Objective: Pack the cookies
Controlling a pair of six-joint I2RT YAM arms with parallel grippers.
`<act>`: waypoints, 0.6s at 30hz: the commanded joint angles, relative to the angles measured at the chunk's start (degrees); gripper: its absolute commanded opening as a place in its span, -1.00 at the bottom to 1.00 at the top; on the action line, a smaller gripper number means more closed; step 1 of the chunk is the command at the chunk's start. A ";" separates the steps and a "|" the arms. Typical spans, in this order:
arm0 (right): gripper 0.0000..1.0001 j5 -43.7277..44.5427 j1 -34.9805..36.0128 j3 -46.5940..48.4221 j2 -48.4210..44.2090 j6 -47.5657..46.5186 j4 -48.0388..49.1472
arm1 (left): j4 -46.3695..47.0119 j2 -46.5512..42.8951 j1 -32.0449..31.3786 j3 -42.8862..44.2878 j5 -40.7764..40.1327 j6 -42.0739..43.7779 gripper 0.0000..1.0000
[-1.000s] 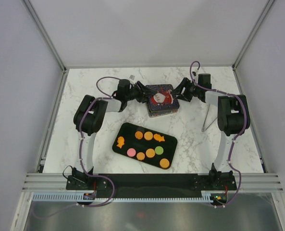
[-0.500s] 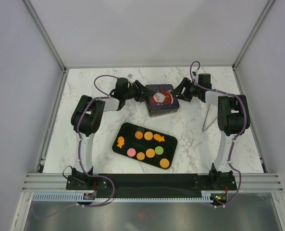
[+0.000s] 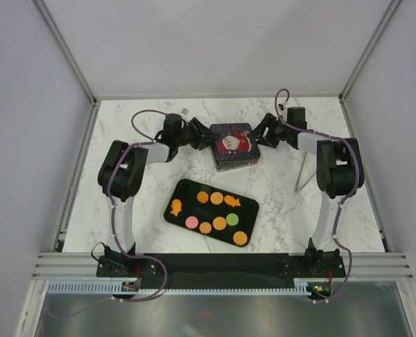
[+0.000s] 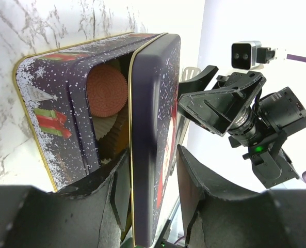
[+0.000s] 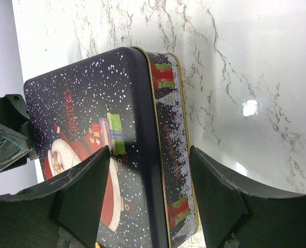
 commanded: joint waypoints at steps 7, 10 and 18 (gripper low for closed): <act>0.41 4.74 2.53 2.58 -1.95 -4.71 -4.10 | -2.15 -4.00 1.18 -1.10 0.60 4.82 -0.07; 0.41 5.36 2.89 3.02 -2.04 -5.32 -5.49 | -2.85 -4.70 1.53 -1.89 0.43 5.53 -0.07; 0.41 6.24 2.98 3.37 -1.86 -5.85 -6.29 | -6.01 -7.43 2.32 -2.77 0.16 8.07 -0.07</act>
